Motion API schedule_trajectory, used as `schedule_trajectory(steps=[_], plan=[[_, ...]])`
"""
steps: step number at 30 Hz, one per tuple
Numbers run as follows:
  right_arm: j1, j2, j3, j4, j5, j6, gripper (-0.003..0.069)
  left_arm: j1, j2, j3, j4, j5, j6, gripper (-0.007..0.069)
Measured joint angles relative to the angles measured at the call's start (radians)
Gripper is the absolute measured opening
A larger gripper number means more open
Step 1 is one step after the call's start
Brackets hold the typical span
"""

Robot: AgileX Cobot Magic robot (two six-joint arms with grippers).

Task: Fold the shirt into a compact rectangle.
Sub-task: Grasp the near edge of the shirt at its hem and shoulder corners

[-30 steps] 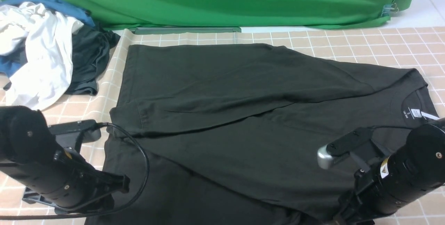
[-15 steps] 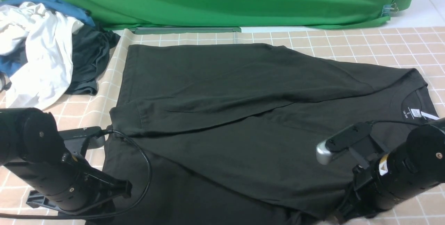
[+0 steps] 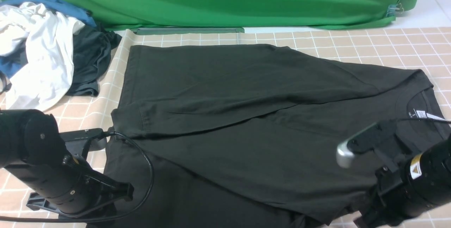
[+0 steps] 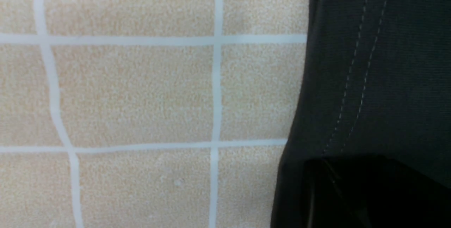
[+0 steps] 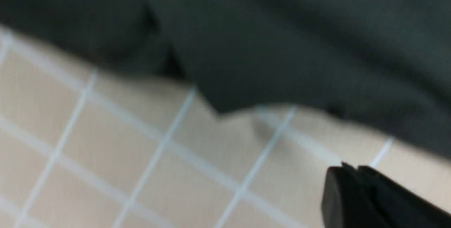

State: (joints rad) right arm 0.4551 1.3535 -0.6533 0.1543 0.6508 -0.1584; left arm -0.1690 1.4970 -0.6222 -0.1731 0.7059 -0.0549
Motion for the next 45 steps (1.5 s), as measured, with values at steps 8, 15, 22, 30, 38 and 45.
schedule_trajectory(steps=[8,15,22,30,38,45], plan=[[0.0,0.124,0.0,0.001,-0.164,-0.038,0.0425,0.0,0.0,0.0,0.0,0.0,0.001,0.0202],[0.0,0.209,-0.005,0.006,-0.242,-0.056,0.0248,0.0,0.0,0.0,-0.001,0.0,0.001,0.0202],[0.0,0.197,-0.009,0.01,-0.195,-0.059,0.0054,0.0,0.0,0.0,-0.001,-0.001,0.002,0.0202],[0.0,0.089,-0.008,0.008,-0.031,-0.056,0.0052,0.0,0.0,0.0,-0.001,-0.001,0.003,0.0202],[0.0,0.039,-0.008,-0.003,0.078,-0.055,0.0052,0.0,0.0,0.0,0.0,-0.001,0.003,0.0202],[0.0,0.038,-0.008,-0.031,0.093,-0.055,0.0104,0.0,-0.011,-0.004,0.011,0.043,0.002,0.0202]])
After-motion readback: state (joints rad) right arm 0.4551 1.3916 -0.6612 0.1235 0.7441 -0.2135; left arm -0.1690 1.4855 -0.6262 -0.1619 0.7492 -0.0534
